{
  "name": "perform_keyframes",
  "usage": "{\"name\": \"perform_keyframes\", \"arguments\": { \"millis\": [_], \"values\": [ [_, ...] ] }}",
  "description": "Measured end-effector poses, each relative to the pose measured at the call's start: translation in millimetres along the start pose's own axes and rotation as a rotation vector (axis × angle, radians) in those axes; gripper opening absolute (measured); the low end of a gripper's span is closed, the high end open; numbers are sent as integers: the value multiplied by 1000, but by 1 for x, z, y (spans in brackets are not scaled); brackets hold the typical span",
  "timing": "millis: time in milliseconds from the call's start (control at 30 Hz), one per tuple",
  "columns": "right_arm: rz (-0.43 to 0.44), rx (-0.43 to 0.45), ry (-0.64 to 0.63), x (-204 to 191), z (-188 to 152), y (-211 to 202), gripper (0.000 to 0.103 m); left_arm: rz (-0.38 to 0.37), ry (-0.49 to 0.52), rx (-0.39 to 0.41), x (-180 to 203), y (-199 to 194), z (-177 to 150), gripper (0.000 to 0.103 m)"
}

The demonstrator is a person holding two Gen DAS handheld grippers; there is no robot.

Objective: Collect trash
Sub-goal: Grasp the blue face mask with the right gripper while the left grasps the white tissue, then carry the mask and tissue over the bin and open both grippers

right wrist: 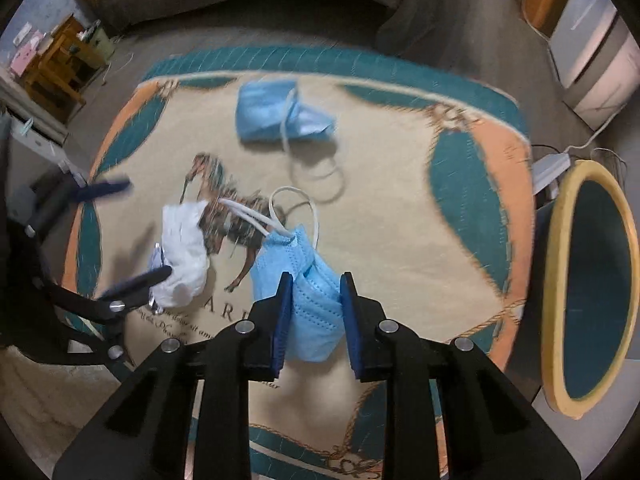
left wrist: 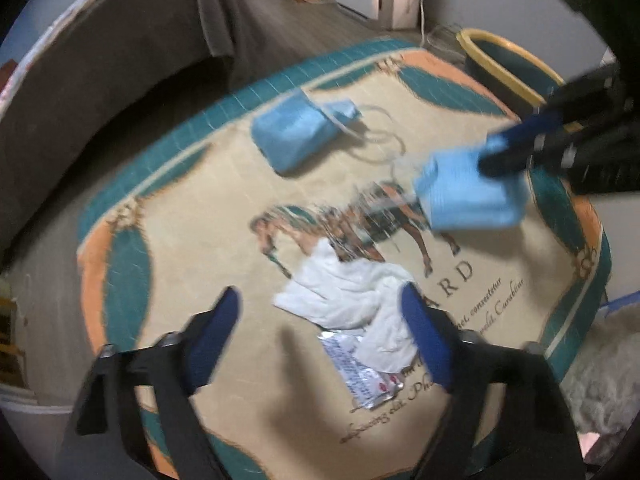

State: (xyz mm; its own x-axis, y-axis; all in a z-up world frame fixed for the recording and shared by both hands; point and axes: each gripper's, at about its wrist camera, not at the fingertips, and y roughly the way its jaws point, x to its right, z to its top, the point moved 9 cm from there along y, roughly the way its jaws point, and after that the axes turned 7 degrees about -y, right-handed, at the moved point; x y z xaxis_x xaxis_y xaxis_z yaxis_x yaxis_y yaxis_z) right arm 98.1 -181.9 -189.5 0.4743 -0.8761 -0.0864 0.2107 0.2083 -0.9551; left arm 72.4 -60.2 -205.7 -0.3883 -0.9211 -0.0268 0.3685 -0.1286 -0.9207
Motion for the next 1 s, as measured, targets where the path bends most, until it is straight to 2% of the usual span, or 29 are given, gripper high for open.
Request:
{"name": "perform_keyframes", "arguments": {
  "millis": [233, 333, 500, 600, 733, 1000],
  "values": [
    [-11, 19, 17, 20, 7, -10, 23, -54, -32, -41, 12, 18, -4, 67],
    [-16, 24, 28, 24, 7, -11, 23, -83, -59, -50, 15, 23, -3, 59],
    [-18, 43, 46, 32, 8, -19, 23, -124, -36, -36, 27, 21, 4, 17],
    [-16, 58, 63, 36, 11, -23, 23, -102, -23, -20, 28, 18, 9, 13],
    [-24, 86, 95, 42, 17, -31, 23, -83, -71, 41, 17, -1, 27, 12],
    [-21, 197, 184, 56, 30, -66, 23, -45, -106, 157, 7, -38, 61, 12]
  ]
}}
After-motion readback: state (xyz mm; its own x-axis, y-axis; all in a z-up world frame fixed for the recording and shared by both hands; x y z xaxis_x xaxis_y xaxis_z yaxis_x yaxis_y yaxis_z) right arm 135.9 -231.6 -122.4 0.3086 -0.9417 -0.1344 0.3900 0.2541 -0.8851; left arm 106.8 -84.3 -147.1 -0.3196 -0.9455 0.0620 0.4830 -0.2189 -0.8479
